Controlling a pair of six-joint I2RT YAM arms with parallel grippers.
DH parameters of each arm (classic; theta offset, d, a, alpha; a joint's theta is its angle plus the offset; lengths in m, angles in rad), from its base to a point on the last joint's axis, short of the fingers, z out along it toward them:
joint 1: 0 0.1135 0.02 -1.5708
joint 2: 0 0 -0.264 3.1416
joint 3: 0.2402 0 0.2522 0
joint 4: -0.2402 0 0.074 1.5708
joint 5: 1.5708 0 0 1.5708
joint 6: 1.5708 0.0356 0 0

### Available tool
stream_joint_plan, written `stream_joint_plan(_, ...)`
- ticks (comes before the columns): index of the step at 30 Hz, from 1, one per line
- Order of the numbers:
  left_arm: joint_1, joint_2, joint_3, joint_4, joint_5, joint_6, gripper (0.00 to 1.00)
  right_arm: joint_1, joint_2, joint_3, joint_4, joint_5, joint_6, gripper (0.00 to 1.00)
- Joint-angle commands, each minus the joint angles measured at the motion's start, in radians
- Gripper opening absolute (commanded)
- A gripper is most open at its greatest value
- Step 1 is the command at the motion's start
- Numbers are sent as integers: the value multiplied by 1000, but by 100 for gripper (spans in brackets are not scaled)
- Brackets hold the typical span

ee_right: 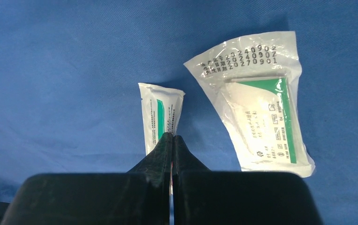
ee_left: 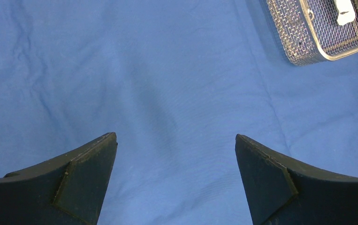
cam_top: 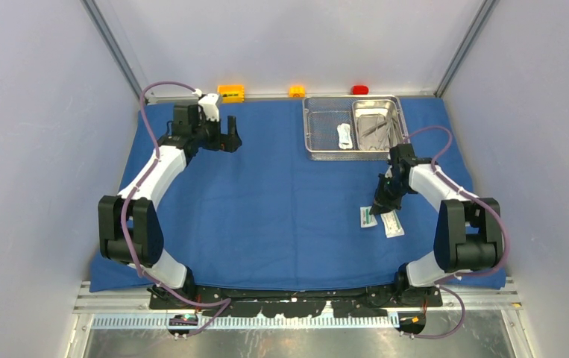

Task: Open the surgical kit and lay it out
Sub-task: Place the medical item in the surgical kit.

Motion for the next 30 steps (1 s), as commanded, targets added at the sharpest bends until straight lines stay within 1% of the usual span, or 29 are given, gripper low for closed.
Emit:
stream_joint_plan(1,-6,-42,2,7,18,-8,100,-5,31,53,-19,32,-12,4)
stream_joint_plan(6,-7,-45,1,8,19,-11,100,-4,25,49,-19,35,-9,14)
stream_joint_plan(10,-6,-44,2,8,22,-12,100,-6,9,44,-17,37,-6,19)
stream_joint_plan(14,-7,-43,4,5,23,-14,100,-6,0,48,-26,41,-7,22)
stream_joint_plan(20,-9,-50,2,6,23,-12,100,-7,-26,74,-42,77,-18,33)
stream_joint_plan(24,-9,-54,1,6,22,-12,100,-7,-48,122,-47,88,-33,48)
stream_joint_plan(27,-9,-63,-2,9,23,-11,100,-8,-62,188,-37,83,-46,53)
stream_joint_plan(30,-9,-73,-5,17,18,-11,100,-7,-50,276,6,55,-57,54)
